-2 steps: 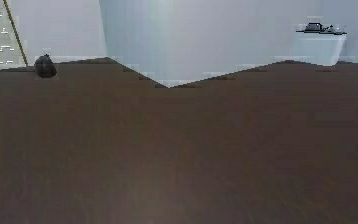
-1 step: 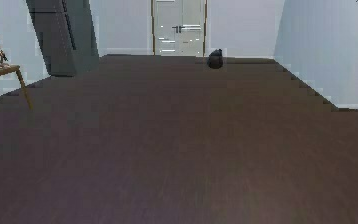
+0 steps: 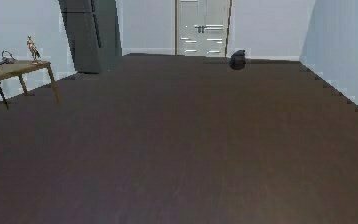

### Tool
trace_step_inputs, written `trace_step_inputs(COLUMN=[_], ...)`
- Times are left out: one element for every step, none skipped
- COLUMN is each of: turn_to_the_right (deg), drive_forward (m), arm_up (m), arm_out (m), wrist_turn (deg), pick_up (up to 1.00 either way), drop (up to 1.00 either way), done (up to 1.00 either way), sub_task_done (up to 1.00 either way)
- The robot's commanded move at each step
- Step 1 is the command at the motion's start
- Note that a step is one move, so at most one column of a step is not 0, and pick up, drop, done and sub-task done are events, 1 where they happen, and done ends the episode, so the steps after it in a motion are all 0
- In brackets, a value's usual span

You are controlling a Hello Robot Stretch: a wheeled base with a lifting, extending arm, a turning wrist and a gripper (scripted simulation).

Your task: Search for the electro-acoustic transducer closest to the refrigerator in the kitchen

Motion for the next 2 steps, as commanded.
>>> trace_step_inputs(turn_to_the_right=[0.0,-18.0], drive_forward=[0.4,0.0], arm_up=[0.0,0.0], arm_out=[0.0,0.0], wrist_turn=[0.0,0.0], pick_up=[0.0,0.0], drop=[0.0,0.0], done=[0.0,0.0], sub_task_done=[0.0,0.0])
